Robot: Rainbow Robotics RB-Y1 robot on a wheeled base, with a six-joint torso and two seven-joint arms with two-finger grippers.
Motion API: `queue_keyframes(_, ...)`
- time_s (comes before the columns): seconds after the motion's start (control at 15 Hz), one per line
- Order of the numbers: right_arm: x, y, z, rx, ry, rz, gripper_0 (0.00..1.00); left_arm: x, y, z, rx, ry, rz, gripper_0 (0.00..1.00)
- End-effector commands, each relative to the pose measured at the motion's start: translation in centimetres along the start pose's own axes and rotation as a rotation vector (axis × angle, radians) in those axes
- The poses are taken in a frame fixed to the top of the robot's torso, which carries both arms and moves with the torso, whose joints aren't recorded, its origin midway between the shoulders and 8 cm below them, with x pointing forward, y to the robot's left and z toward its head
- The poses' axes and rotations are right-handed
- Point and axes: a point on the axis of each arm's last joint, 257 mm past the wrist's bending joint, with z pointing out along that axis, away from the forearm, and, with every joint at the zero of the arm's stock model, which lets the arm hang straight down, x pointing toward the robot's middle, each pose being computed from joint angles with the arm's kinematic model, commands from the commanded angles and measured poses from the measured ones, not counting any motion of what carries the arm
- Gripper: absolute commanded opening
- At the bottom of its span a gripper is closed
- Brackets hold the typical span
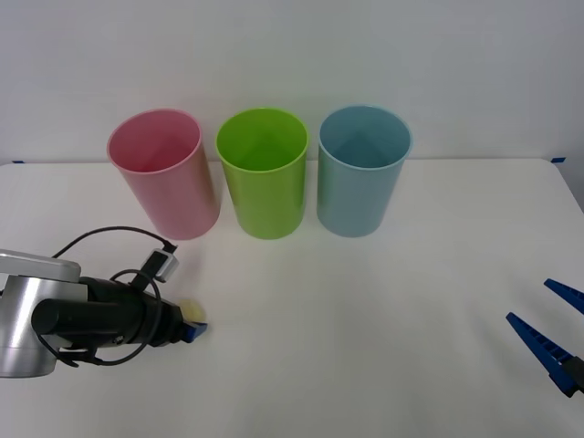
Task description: Put cans in the blue bin and PET bottles in the pink bin and trash in the green bin.
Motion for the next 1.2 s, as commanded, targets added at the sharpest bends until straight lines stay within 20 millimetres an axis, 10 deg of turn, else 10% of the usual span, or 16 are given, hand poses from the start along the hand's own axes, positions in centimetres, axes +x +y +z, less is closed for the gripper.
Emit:
queue_keyframes(0.07,0.0,0.0,0.0,0.0,0.0,0.0,1.0,-0.2,-0.2,0.3,0.009,-0.003,0.001,0.74)
queue_keyframes(0.2,0.0,0.0,0.0,0.0,0.0,0.0,1.0,-0.3,-0.2,0.5,0.011,-0.006,0.004,0.67)
queue_keyframes(0.47,0.0,0.0,0.0,0.0,0.0,0.0,1.0,-0.5,-0.5,0.7,0.029,-0.016,0.018,0.0)
queue_keyframes(1.2,0.0,0.0,0.0,0.0,0.0,0.0,1.0,0.1,-0.5,-0.8,0.125,-0.065,0.085,0.0)
